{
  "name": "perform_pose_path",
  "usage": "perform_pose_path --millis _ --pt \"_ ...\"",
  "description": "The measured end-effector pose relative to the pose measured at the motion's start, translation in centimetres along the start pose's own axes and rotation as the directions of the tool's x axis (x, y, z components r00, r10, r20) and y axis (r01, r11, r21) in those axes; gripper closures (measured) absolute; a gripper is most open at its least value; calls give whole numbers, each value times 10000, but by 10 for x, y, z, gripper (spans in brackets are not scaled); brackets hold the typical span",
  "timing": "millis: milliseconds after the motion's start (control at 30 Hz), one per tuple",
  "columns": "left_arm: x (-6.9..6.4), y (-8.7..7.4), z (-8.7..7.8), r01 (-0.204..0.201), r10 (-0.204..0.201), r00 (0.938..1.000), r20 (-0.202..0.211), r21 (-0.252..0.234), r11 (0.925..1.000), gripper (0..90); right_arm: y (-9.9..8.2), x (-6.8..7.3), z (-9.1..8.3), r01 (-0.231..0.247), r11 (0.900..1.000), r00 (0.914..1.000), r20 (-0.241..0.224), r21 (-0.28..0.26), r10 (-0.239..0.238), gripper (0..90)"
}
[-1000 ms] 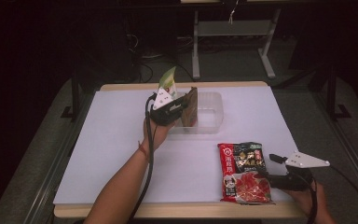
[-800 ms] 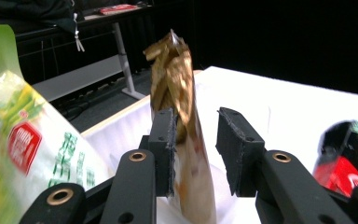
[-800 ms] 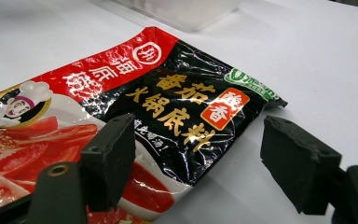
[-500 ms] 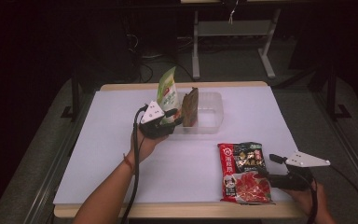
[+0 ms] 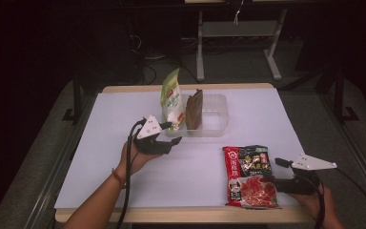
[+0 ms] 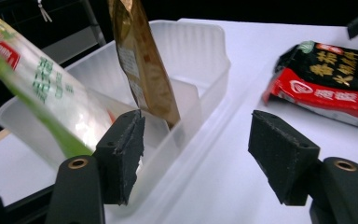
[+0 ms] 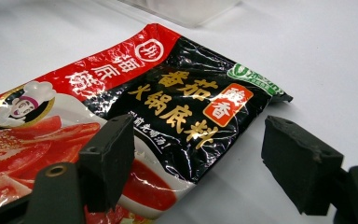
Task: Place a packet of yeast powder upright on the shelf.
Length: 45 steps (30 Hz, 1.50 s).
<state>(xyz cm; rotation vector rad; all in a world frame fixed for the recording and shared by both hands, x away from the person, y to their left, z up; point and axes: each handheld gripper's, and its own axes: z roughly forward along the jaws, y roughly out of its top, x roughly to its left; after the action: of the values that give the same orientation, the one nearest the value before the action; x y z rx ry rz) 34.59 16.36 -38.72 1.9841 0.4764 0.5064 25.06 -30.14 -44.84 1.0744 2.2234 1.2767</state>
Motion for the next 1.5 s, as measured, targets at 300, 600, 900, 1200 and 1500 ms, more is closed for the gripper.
perform_pose_path --millis 300,600,900,1200,1500 --pt "-14 -28 -43 40 -44 9991 -414 -79 10000 281 8 2 -2 83 10000 9999 -118 -17 -83 249" --pt "-24 -63 -77 642 -629 9966 -535 221 9977 274 20 5 -1 303 9994 9995 -138 169 -300 250" --pt "-26 -80 -94 1240 -1233 9887 -847 26 9923 262 37 -1 10 31 9973 9991 -425 734 0 235" --pt "-36 -81 -81 667 -659 9965 -514 134 9977 259 48 -24 30 -758 9848 9930 -781 1561 888 217" --pt "-38 -82 -79 652 -638 9974 -340 420 9970 261 43 -33 46 -1016 9728 9910 -644 2083 1173 170"
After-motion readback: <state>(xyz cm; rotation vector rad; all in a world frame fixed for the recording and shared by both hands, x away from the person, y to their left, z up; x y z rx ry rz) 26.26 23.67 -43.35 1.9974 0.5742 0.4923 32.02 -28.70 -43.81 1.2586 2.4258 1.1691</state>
